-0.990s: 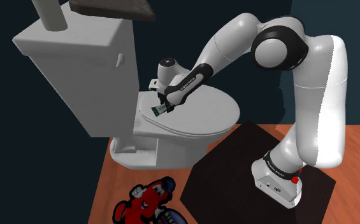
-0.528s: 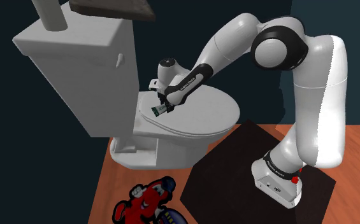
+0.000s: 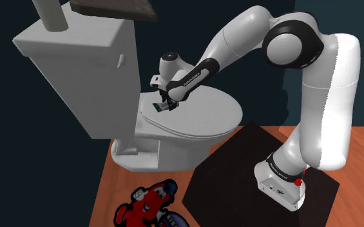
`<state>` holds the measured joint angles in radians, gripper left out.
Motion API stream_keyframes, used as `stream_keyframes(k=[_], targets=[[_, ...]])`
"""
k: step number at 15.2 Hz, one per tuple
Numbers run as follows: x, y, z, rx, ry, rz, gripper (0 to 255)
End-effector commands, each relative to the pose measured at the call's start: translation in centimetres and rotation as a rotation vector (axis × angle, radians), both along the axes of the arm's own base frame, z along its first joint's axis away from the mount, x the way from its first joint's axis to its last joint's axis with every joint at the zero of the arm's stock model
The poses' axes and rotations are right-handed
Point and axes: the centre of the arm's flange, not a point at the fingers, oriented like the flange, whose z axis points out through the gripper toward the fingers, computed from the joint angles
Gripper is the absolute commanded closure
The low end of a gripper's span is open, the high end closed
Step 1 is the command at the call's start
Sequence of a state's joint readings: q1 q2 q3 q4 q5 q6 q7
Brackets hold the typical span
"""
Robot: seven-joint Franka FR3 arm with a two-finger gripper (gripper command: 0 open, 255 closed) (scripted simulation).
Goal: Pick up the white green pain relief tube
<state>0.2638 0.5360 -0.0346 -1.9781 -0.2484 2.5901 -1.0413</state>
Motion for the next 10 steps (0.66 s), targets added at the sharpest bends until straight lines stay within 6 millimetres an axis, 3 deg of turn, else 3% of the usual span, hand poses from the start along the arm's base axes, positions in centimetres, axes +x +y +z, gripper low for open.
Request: stream_keyframes(k=[1,8,10], targets=[[0.0,-0.1,1.1,0.000,0.000,0.000,255],[0.0,-0.1,4.8,0.000,0.000,0.000,255],[0.0,-0.1,4.9,0.000,0.000,0.000,255]])
